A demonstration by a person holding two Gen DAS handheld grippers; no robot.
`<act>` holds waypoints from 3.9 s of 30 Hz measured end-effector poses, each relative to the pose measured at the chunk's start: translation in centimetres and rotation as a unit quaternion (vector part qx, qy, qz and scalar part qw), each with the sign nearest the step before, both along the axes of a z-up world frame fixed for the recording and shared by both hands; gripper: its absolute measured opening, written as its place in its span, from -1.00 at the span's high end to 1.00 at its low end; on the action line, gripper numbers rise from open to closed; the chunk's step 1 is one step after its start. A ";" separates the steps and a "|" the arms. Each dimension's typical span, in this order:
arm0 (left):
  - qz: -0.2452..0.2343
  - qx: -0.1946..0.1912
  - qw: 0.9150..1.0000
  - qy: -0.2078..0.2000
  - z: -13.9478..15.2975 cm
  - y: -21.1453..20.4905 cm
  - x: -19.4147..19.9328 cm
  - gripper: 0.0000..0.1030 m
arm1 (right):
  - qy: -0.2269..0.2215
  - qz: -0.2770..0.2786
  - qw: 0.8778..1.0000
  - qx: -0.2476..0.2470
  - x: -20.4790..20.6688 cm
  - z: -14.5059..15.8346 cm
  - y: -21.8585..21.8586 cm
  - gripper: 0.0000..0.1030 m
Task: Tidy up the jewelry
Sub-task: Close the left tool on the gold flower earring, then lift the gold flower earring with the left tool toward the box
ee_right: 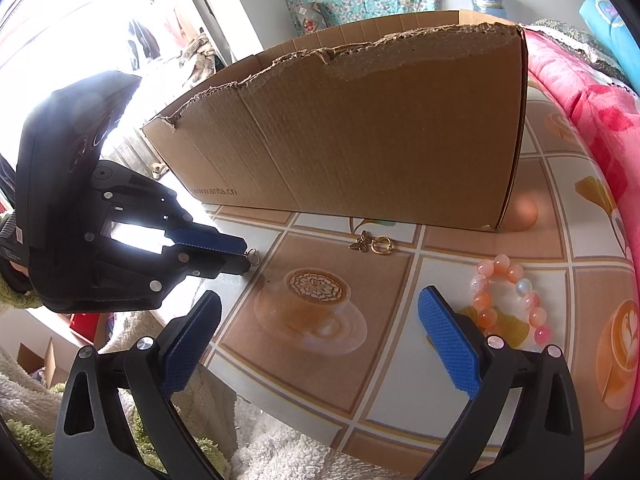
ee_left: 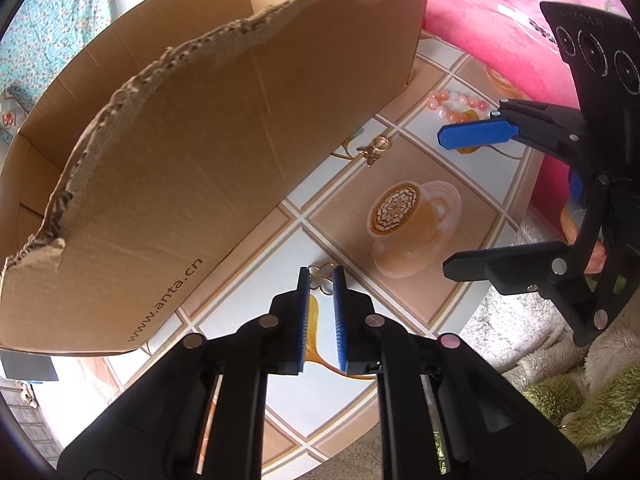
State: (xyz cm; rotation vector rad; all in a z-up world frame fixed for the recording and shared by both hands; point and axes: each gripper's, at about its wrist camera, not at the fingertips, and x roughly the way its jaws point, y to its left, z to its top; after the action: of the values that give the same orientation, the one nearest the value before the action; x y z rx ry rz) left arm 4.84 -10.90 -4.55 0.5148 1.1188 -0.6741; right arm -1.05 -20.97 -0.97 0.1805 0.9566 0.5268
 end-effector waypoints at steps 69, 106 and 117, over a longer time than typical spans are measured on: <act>0.019 -0.034 0.999 0.001 0.3 1.4 -2.1 1.00 | 0.018 -0.018 0.998 0.052 0.7 -0.4 -0.7 -0.87; -0.047 -0.013 0.999 0.014 0.5 -0.1 -0.7 0.51 | 0.022 -0.023 0.997 0.065 0.5 -0.5 -0.5 -0.87; -0.032 -0.020 0.999 0.019 0.1 0.2 0.3 0.64 | 0.022 -0.024 0.997 0.067 0.5 -0.6 -0.6 -0.87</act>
State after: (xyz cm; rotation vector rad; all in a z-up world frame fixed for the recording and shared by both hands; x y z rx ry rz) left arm 5.11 -10.67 -4.42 0.5068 1.1266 -0.7627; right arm -0.53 -21.56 -1.55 0.3355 0.9582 0.5447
